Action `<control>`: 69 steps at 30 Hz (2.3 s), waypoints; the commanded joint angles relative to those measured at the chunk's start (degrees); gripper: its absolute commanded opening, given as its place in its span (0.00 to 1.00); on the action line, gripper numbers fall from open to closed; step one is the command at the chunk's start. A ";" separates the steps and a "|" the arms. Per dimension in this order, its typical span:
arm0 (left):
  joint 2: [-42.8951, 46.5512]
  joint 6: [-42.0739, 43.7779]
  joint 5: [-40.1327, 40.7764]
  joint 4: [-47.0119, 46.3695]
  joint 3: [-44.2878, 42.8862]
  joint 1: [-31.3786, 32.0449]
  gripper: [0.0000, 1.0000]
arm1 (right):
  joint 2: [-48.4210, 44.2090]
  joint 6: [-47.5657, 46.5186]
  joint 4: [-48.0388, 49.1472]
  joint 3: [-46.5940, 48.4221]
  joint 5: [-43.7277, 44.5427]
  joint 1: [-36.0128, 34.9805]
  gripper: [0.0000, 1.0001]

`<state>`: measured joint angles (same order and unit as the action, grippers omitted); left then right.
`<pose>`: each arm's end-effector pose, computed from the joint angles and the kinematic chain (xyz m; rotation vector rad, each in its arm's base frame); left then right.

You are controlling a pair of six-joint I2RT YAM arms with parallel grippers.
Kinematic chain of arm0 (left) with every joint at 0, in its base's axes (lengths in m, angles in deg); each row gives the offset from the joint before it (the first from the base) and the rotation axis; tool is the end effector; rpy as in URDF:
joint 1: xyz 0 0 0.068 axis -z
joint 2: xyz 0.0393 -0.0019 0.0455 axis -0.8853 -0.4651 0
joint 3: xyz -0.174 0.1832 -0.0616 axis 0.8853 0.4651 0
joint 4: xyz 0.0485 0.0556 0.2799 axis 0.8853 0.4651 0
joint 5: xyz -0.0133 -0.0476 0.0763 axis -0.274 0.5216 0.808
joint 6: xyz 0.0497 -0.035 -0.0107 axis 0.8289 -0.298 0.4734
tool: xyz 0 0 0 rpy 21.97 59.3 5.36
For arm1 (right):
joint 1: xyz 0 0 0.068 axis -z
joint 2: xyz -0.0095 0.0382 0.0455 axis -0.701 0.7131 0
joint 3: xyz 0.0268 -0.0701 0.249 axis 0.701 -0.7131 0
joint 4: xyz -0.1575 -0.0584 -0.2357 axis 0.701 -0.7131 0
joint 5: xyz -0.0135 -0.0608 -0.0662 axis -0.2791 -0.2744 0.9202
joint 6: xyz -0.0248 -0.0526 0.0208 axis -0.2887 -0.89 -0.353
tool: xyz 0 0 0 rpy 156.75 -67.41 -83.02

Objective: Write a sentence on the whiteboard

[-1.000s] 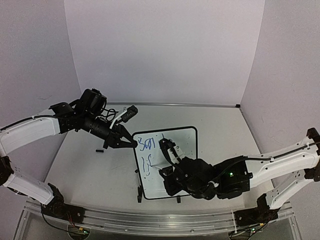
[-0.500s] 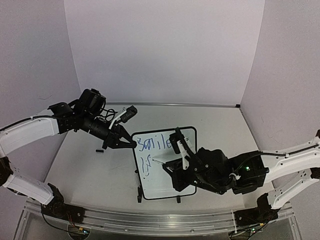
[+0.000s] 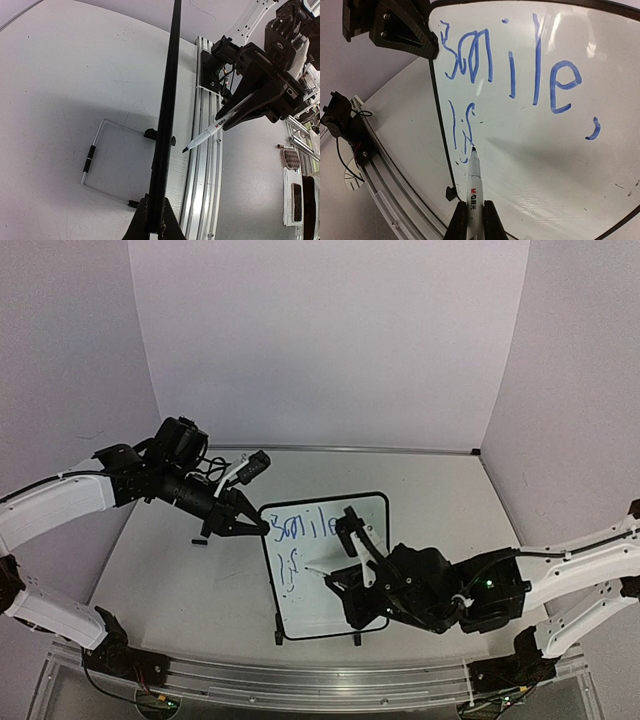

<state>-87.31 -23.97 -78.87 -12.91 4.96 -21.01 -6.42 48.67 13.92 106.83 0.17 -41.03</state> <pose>0.2098 -0.2259 0.2947 1.3766 1.8847 -1.1139 0.0466 0.3374 0.2522 -0.7530 1.9876 0.7664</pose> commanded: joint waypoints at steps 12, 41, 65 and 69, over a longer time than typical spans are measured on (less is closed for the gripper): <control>0.79 1.23 3.50 -0.72 0.37 -0.85 0.00 | 5.57 -1.60 1.26 4.24 1.73 0.11 0.00; 1.09 1.21 3.50 -0.64 0.37 -0.84 0.00 | 2.75 2.58 -4.47 3.99 7.42 0.11 0.00; 0.75 1.21 3.50 -0.58 0.40 -0.88 0.00 | 4.36 -4.16 -0.78 6.38 5.83 0.45 0.00; 0.59 1.24 3.47 -0.60 0.39 -0.85 0.00 | 4.75 -4.34 -0.81 6.54 5.67 0.87 0.00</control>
<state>-87.34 -23.95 -78.90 -12.72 4.96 -21.09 -2.42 45.23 12.06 110.91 4.86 -40.70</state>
